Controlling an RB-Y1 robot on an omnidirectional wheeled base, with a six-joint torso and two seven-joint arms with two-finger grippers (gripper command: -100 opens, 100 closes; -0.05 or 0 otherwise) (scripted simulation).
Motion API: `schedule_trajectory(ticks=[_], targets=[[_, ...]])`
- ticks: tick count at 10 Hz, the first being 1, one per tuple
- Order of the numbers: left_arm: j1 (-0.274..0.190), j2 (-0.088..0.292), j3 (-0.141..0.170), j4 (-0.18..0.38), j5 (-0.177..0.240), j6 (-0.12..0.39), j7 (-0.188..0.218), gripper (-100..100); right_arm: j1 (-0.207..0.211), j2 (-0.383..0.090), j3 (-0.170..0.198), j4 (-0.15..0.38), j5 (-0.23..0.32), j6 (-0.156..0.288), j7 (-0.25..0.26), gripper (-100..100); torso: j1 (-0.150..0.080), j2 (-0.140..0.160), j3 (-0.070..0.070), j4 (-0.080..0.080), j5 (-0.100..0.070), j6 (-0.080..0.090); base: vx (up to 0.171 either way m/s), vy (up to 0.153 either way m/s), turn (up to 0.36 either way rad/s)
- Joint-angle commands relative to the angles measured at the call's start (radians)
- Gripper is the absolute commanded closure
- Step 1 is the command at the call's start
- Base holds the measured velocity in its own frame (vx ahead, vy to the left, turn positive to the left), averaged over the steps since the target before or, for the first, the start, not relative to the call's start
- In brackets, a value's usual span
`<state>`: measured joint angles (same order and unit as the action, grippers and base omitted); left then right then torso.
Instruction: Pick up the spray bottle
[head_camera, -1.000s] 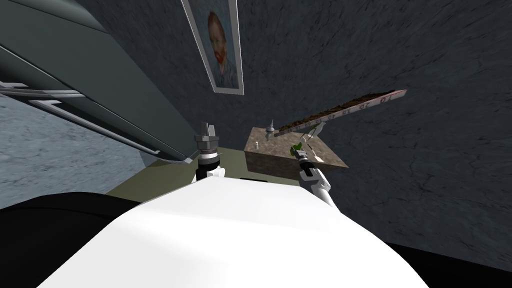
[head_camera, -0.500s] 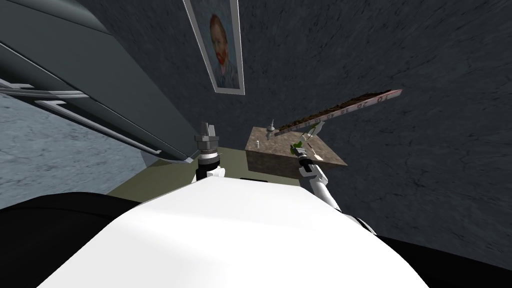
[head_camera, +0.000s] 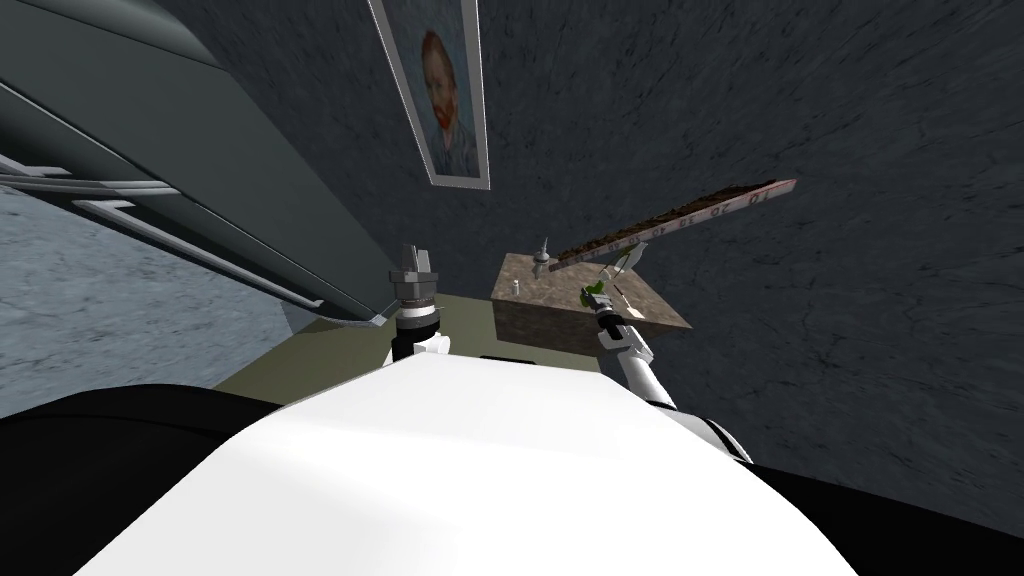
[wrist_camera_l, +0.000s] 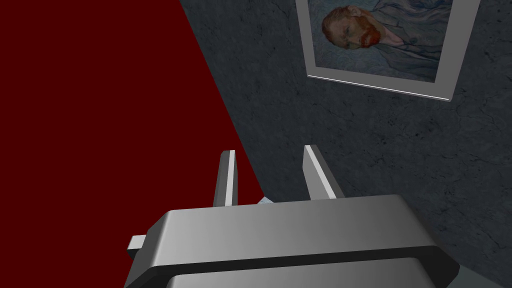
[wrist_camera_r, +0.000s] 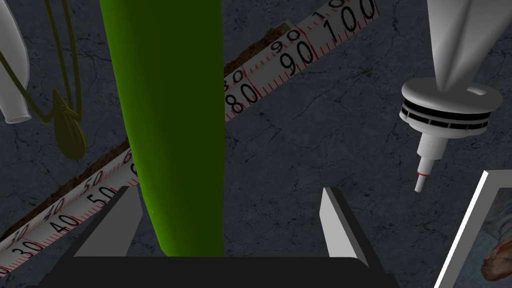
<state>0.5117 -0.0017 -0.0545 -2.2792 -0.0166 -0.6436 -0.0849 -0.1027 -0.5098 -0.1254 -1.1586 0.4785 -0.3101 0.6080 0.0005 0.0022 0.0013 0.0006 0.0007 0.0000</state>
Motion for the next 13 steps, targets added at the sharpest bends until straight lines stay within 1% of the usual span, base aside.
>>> schedule_trajectory(ticks=[1, 2, 3, 4, 5, 6, 7, 8, 9, 10, 11, 12, 13], targets=[[0.0, 0.0, 0.0, 0.0, 0.0, 0.0, 0.0, 0, -0.03, -0.002, 0.0, 0.05, -0.002, -0.007, 0.003, -100, 0.0, 0.0, 0.0, 0.0, 0.0, 0.0, -0.037, 0.018, 0.002], [0.0, 0.0, 0.0, 0.0, 0.0, 0.0, 0.0, 0, -0.03, -0.002, 0.0, 0.066, -0.002, -0.007, 0.003, -100, 0.0, 0.0, 0.0, 0.0, 0.0, 0.0, -0.01, 0.011, 0.001], [0.0, 0.0, 0.0, 0.0, 0.0, 0.0, 0.0, 0, -0.077, -0.019, 0.006, 0.105, -0.021, -0.038, 0.02, -100, -0.001, -0.002, -0.001, 0.0, 0.0, 0.0, -0.051, 0.039, -0.027], [0.0, 0.0, 0.0, 0.0, 0.0, 0.0, 0.0, 0, -0.104, -0.019, 0.006, 0.133, -0.021, -0.038, 0.02, -100, 0.001, 0.0, 0.0, 0.0, 0.0, 0.0, -0.06, 0.039, -0.018], [0.0, 0.0, 0.0, 0.0, 0.0, 0.0, 0.0, 0, -0.112, -0.019, 0.006, 0.163, -0.021, -0.038, 0.02, -100, 0.001, 0.0, 0.0, 0.0, 0.0, 0.0, -0.025, 0.014, 0.003], [0.0, 0.0, 0.0, 0.0, 0.0, 0.0, 0.0, 0, -0.112, -0.019, 0.006, 0.177, -0.021, -0.038, 0.02, -100, 0.0, -0.001, -0.001, 0.0, 0.0, 0.0, 0.0, 0.0, 0.0], [0.0, 0.0, 0.0, 0.0, 0.0, 0.0, 0.0, 0, -0.16, -0.036, 0.012, 0.215, -0.039, -0.07, 0.036, -100, -0.001, -0.002, -0.001, -0.001, 0.0, 0.0, -0.05, 0.029, -0.024], [0.0, 0.0, 0.0, 0.0, 0.0, 0.0, 0.0, 0, -0.183, -0.036, 0.012, 0.239, -0.039, -0.07, 0.036, -100, 0.0, 0.0, 0.0, 0.0, 0.0, 0.0, -0.065, 0.03, -0.021], [0.0, 0.0, 0.0, 0.0, 0.0, 0.0, 0.0, 0, -0.195, -0.036, 0.012, 0.277, -0.039, -0.07, 0.036, -100, 0.0, 0.0, 0.0, 0.0, 0.0, 0.0, -0.028, 0.012, 0.003], [0.0, 0.0, 0.0, 0.0, 0.0, 0.0, 0.0, 0, -0.195, -0.036, 0.012, 0.288, -0.039, -0.07, 0.036, -100, 0.0, -0.001, 0.0, 0.0, 0.0, 0.0, 0.0, 0.0, 0.0], [0.0, 0.0, 0.0, 0.0, 0.0, 0.0, 0.0, 0, -0.246, -0.054, 0.018, 0.332, -0.057, -0.102, 0.053, -100, -0.001, -0.002, -0.001, -0.001, 0.0, 0.0, -0.041, 0.022, -0.024], [0.0, 0.0, 0.0, 0.0, 0.0, 0.0, 0.0, 0, -0.268, -0.054, 0.018, 0.361, -0.057, -0.102, 0.053, -100, 0.0, -0.001, -0.001, 0.0, 0.0, 0.0, -0.06, 0.031, -0.019], [0.0, 0.0, 0.0, 0.0, 0.0, 0.0, 0.0, 0, -0.278, -0.054, 0.018, 0.379, -0.057, -0.102, 0.053, -100, 0.0, 0.0, 0.0, 0.0, 0.0, 0.0, -0.034, 0.021, -0.002]])
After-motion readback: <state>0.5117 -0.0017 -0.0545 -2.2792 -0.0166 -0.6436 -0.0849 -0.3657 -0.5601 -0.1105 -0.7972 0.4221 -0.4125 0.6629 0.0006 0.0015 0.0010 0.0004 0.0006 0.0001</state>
